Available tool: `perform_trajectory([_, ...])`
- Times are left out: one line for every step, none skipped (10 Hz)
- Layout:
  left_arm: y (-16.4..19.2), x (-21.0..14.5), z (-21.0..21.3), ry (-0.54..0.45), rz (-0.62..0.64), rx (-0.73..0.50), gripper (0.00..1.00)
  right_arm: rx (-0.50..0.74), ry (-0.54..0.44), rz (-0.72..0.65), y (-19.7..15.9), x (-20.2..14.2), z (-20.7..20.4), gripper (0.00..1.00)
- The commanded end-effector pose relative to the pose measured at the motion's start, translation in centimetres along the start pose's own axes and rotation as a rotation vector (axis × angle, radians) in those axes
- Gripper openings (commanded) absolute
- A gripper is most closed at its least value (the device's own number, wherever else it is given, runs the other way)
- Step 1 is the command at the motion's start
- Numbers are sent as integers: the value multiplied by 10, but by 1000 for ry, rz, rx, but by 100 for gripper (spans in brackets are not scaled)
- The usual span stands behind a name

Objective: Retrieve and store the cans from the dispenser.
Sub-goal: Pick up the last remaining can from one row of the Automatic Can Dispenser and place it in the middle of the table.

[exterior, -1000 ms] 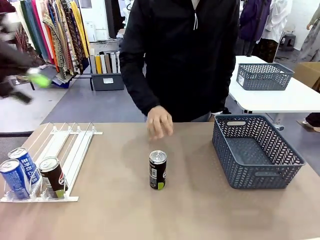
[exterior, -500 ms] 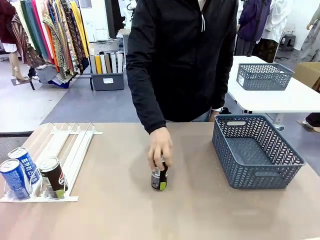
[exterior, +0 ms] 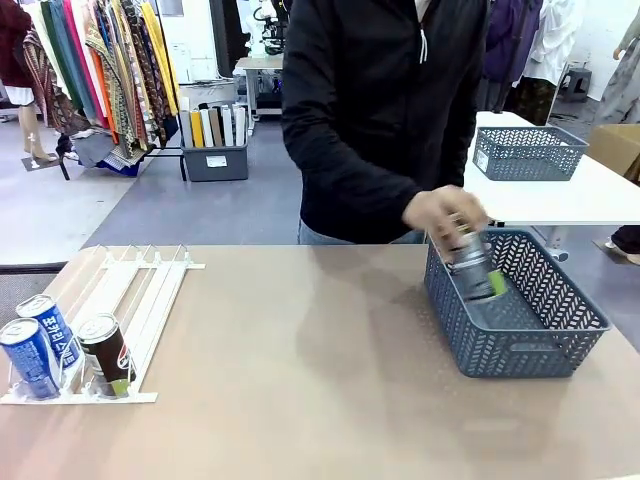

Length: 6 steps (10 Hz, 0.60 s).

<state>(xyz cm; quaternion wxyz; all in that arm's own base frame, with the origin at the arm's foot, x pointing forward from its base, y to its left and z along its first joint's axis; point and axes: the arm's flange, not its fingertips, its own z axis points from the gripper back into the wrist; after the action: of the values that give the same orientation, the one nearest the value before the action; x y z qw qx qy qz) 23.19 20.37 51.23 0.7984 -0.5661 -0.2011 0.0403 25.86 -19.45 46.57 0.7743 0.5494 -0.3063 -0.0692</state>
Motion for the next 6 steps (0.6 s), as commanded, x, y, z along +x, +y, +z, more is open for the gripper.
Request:
perform_trajectory([3,1,1,-6,-21,-21,100,12,0,5,2,0,1,100])
perform_trajectory([3,1,1,-6,-21,-21,100,12,0,5,2,0,1,100])
perform_trajectory([3,1,1,-6,-21,-21,100,12,0,5,2,0,1,100])
perform_trajectory([3,1,1,-6,-21,-21,100,12,0,5,2,0,1,100])
perform_trajectory([3,1,1,-6,-21,-21,100,12,0,5,2,0,1,100])
perform_trajectory([3,1,1,-6,-21,-21,100,12,0,5,2,0,1,100])
